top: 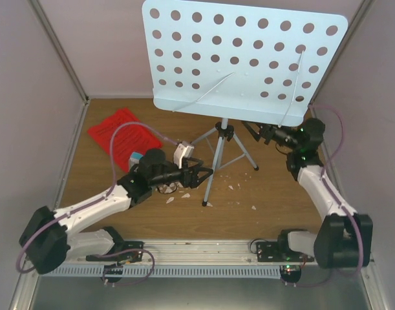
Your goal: Pack up the instrument practice props
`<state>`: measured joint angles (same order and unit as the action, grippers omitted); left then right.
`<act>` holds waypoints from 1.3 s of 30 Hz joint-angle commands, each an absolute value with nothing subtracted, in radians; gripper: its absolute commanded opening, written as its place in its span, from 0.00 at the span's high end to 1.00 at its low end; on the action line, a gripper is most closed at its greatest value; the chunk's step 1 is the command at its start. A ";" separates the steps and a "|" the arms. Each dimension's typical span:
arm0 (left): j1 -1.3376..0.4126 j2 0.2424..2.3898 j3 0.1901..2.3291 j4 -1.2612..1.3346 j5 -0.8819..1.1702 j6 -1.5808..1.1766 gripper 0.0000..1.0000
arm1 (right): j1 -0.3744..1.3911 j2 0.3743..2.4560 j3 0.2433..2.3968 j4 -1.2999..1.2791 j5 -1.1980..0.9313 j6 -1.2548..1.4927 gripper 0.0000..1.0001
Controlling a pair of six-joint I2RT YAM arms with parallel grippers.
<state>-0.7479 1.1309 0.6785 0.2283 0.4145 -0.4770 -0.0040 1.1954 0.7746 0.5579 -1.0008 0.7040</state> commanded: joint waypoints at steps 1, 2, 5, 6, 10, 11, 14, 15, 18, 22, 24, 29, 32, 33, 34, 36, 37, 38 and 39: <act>-0.739 1.192 0.715 0.343 0.493 -0.417 0.26 | 0.110 1.283 0.883 0.758 -1.144 0.687 0.32; -0.738 1.205 0.721 0.348 0.489 -0.402 0.27 | 0.122 1.300 0.895 0.785 -1.153 0.691 0.34; -0.735 1.253 0.761 0.327 0.469 -0.356 0.30 | 0.157 1.356 0.953 0.817 -1.177 0.684 0.38; -0.735 1.268 0.777 0.319 0.463 -0.345 0.31 | 0.167 1.377 0.974 0.816 -1.190 0.676 0.40; -0.733 1.311 0.803 0.336 0.443 -0.303 0.35 | 0.193 1.437 1.026 0.845 -1.228 0.668 0.46; -0.734 1.318 0.806 0.336 0.431 -0.294 0.36 | 0.196 1.444 1.031 0.847 -1.224 0.661 0.47; -0.733 1.332 0.806 0.340 0.377 -0.271 0.39 | 0.197 1.471 1.047 0.867 -1.228 0.655 0.54; -0.733 1.335 0.805 0.348 0.370 -0.264 0.40 | 0.199 1.479 1.053 0.878 -1.235 0.660 0.57; -0.733 1.355 0.811 0.366 0.358 -0.251 0.43 | 0.206 1.504 1.066 0.912 -1.255 0.678 0.63; -0.732 1.403 0.848 0.347 0.338 -0.254 0.47 | 0.209 1.518 1.075 0.948 -1.265 0.696 0.68; -0.731 1.414 0.853 0.356 0.334 -0.254 0.51 | 0.210 1.519 1.075 0.961 -1.266 0.698 0.72; -0.725 1.439 0.876 0.347 0.329 -0.218 0.63 | 0.211 1.513 1.069 0.988 -1.278 0.705 0.87; -0.720 1.456 0.886 0.339 0.325 -0.204 0.67 | 0.211 1.502 1.059 0.991 -1.276 0.699 0.96; -0.719 1.461 0.887 0.339 0.321 -0.200 0.68 | 0.212 1.498 1.053 0.991 -1.276 0.697 0.99; -0.719 1.467 0.889 0.340 0.322 -0.197 0.68 | 0.212 1.493 1.046 0.990 -1.275 0.693 0.99; -0.719 1.478 0.895 0.340 0.328 -0.186 0.77 | 0.212 1.489 1.034 0.989 -1.274 0.690 0.99; -0.719 1.484 0.897 0.341 0.331 -0.181 0.83 | 0.213 1.487 1.026 0.991 -1.271 0.690 0.99; -0.719 1.492 0.899 0.341 0.329 -0.179 0.86 | 0.213 1.483 1.019 0.992 -1.270 0.689 1.00; -0.718 1.498 0.902 0.341 0.328 -0.176 0.89 | 0.214 1.482 1.011 0.994 -1.270 0.689 0.99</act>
<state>-0.7334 1.4601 0.8715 0.3012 0.3779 -0.2058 0.1989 1.5223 1.0370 0.9527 -1.2514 0.6548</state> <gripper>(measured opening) 0.156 0.222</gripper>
